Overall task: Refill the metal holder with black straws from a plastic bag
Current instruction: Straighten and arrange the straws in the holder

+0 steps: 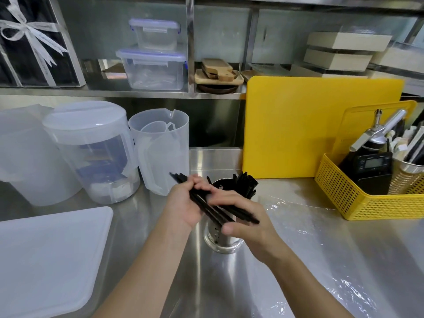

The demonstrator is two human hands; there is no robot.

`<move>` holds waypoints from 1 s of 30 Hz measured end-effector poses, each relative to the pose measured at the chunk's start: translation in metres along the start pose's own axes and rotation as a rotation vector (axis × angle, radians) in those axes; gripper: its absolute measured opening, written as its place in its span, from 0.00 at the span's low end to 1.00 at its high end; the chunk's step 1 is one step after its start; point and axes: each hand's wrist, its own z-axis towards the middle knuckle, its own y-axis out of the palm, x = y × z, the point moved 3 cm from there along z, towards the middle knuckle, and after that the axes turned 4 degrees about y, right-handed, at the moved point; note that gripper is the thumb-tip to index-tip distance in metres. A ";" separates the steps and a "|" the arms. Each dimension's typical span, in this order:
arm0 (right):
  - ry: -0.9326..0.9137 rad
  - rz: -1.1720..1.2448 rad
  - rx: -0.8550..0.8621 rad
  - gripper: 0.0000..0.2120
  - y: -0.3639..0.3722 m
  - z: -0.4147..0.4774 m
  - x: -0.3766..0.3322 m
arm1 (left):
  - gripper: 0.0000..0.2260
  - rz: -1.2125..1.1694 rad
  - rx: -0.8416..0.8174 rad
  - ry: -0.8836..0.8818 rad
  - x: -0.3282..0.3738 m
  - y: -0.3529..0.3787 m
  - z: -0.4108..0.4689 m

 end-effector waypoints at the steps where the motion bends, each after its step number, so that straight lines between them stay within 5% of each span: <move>1: 0.009 0.033 0.018 0.20 -0.002 0.000 0.002 | 0.11 -0.049 0.012 0.070 0.007 0.000 0.004; 8: 0.210 0.560 0.754 0.19 -0.003 0.003 0.009 | 0.11 0.175 0.027 0.591 0.012 0.018 -0.015; 13: 0.343 0.626 0.812 0.18 0.017 0.011 0.014 | 0.11 0.445 -0.116 0.717 -0.017 0.036 -0.031; 19: 0.121 0.235 0.926 0.08 -0.010 0.008 -0.008 | 0.18 0.714 -0.278 0.683 -0.010 0.050 -0.033; 22: -0.015 0.024 0.740 0.05 -0.021 0.020 -0.043 | 0.19 0.849 -0.341 0.631 -0.011 0.051 -0.023; 28: -0.032 -0.814 0.523 0.24 -0.017 0.056 -0.088 | 0.12 1.328 -0.499 0.688 -0.032 0.057 -0.017; 30: -0.011 -0.948 0.529 0.21 -0.017 0.066 -0.089 | 0.14 1.469 -0.430 0.719 -0.030 0.060 -0.015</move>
